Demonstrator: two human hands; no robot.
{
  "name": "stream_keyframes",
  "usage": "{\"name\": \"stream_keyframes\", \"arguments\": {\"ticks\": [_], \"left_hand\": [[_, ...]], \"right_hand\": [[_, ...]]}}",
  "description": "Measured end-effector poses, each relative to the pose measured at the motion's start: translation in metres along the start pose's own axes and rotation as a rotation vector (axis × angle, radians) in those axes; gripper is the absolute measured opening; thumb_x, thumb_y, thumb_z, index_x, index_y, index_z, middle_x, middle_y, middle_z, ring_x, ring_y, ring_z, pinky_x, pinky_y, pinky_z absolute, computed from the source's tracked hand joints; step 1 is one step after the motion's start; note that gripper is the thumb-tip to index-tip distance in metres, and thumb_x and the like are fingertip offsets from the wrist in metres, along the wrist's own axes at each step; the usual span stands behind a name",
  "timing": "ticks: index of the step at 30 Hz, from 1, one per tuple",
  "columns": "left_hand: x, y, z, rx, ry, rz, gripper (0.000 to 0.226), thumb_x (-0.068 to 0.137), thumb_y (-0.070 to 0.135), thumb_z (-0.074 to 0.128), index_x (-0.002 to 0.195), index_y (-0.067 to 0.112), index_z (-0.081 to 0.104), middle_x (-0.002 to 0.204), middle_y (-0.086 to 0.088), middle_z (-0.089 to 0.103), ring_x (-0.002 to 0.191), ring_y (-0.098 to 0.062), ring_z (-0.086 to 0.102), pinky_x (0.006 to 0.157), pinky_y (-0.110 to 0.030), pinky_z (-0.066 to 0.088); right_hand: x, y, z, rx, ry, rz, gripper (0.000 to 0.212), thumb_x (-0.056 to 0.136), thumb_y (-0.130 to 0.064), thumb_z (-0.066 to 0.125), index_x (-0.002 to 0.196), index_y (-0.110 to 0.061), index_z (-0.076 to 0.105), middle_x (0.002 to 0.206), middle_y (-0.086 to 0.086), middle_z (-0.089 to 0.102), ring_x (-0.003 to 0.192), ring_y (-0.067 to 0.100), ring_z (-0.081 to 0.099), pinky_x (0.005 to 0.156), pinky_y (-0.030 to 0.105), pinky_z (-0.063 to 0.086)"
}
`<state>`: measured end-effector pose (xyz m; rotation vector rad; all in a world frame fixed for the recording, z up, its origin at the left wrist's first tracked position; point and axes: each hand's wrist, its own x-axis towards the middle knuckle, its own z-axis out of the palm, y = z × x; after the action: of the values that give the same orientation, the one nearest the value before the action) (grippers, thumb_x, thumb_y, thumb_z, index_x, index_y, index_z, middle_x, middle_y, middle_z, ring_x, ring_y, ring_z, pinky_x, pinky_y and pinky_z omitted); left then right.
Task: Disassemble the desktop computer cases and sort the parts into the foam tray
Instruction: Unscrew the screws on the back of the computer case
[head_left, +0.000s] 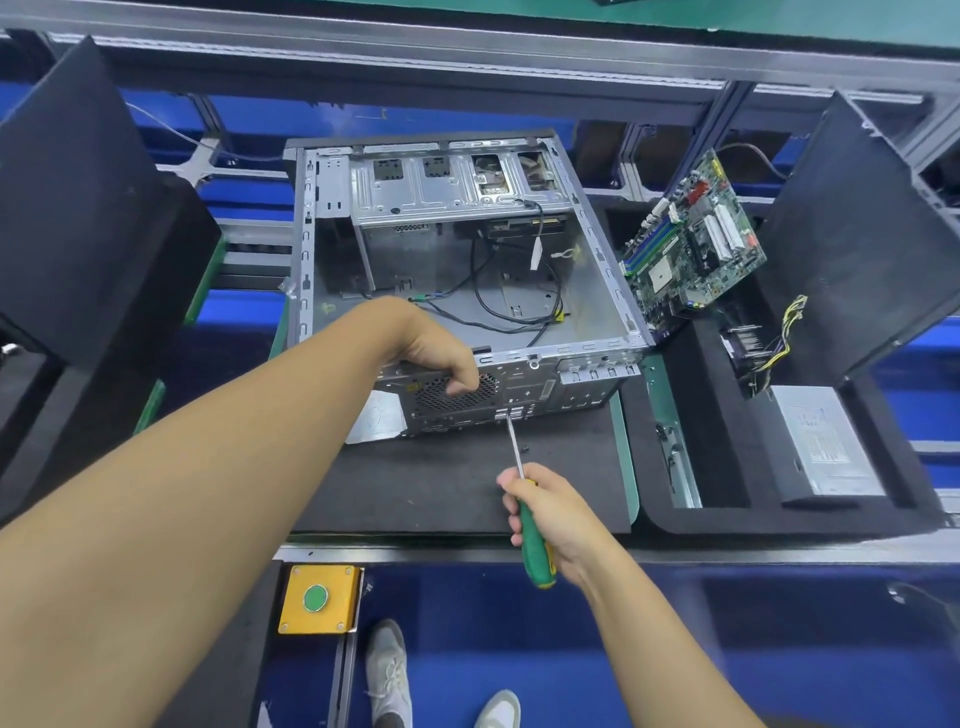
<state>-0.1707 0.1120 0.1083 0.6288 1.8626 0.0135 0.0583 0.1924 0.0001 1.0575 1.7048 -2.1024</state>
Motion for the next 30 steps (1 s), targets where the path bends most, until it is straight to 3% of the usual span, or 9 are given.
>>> {"name": "stream_keyframes", "arguments": {"ticks": [6,8,11,13,16,18,20,25,30], "left_hand": [[-0.001,-0.001,0.000,0.026,-0.006,0.025,0.024,0.053,0.028,0.057,0.048,0.023,0.034,0.065,-0.003,0.030,0.059,-0.019,0.023,0.060,-0.030,0.022],[-0.002,-0.001,0.000,0.033,-0.002,0.030,0.025,0.056,0.028,0.057,0.048,0.023,0.033,0.064,-0.002,0.028,0.059,-0.019,0.022,0.060,-0.031,0.021],[-0.002,-0.001,0.001,0.038,0.014,0.037,0.033,0.069,0.023,0.056,0.044,0.023,0.033,0.059,0.000,0.029,0.056,-0.018,0.022,0.058,-0.029,0.022],[-0.003,-0.001,0.001,0.038,0.022,0.041,0.034,0.069,0.023,0.056,0.043,0.023,0.034,0.059,0.000,0.028,0.056,-0.018,0.022,0.058,-0.029,0.022],[-0.005,0.000,0.002,0.040,0.016,0.057,0.031,0.066,0.024,0.056,0.043,0.023,0.035,0.063,-0.002,0.028,0.059,-0.018,0.022,0.059,-0.030,0.021],[-0.005,0.000,0.002,0.035,0.018,0.054,0.036,0.072,0.020,0.055,0.041,0.023,0.036,0.058,0.000,0.030,0.055,-0.017,0.023,0.056,-0.027,0.022],[-0.006,0.000,0.003,0.026,0.020,0.042,0.034,0.070,0.021,0.055,0.042,0.023,0.036,0.053,0.002,0.029,0.051,-0.017,0.022,0.054,-0.026,0.022],[-0.012,0.002,0.004,0.008,0.020,0.020,0.026,0.059,0.027,0.055,0.043,0.022,0.035,0.056,-0.001,0.028,0.051,-0.017,0.022,0.054,-0.026,0.021],[-0.010,0.001,0.002,-0.020,0.010,0.003,0.032,0.069,0.021,0.055,0.043,0.023,0.036,0.052,0.001,0.030,0.046,-0.016,0.025,0.049,-0.021,0.024]], "right_hand": [[0.003,0.011,0.007,0.190,0.089,0.041,0.007,0.096,-0.017,0.057,0.090,-0.012,0.055,0.063,-0.001,0.050,0.051,0.013,0.044,0.047,0.027,0.042],[0.001,0.018,0.001,0.104,0.242,-0.006,0.007,0.095,-0.020,0.057,0.090,-0.014,0.056,0.064,-0.001,0.051,0.052,0.014,0.045,0.047,0.029,0.045],[-0.003,0.026,-0.019,-0.276,0.550,-0.116,0.012,0.089,-0.020,0.064,0.093,-0.024,0.053,0.072,-0.001,0.059,0.058,0.019,0.051,0.054,0.032,0.049],[-0.003,0.026,-0.027,-0.498,0.523,-0.175,0.021,0.087,-0.023,0.070,0.096,-0.028,0.052,0.080,-0.006,0.061,0.069,0.018,0.056,0.059,0.030,0.048],[0.007,0.021,-0.018,-0.637,0.444,-0.217,0.030,0.086,-0.034,0.076,0.108,-0.028,0.057,0.100,-0.010,0.060,0.087,0.014,0.058,0.073,0.031,0.048],[0.017,0.016,-0.006,-0.777,0.472,-0.225,0.032,0.089,-0.041,0.072,0.114,-0.025,0.060,0.106,-0.010,0.056,0.085,0.015,0.053,0.072,0.031,0.044],[0.023,0.009,0.005,-0.871,0.510,-0.214,0.032,0.091,-0.045,0.069,0.114,-0.026,0.060,0.107,-0.009,0.054,0.081,0.016,0.048,0.069,0.031,0.038],[0.028,-0.001,0.013,-1.046,0.508,-0.288,0.018,0.098,-0.039,0.061,0.102,-0.022,0.060,0.103,-0.004,0.055,0.087,0.027,0.064,0.064,0.032,0.039],[0.019,-0.002,0.001,-1.179,0.396,-0.359,0.012,0.102,-0.022,0.050,0.092,-0.015,0.054,0.093,0.002,0.046,0.076,0.031,0.053,0.060,0.034,0.037]]}}
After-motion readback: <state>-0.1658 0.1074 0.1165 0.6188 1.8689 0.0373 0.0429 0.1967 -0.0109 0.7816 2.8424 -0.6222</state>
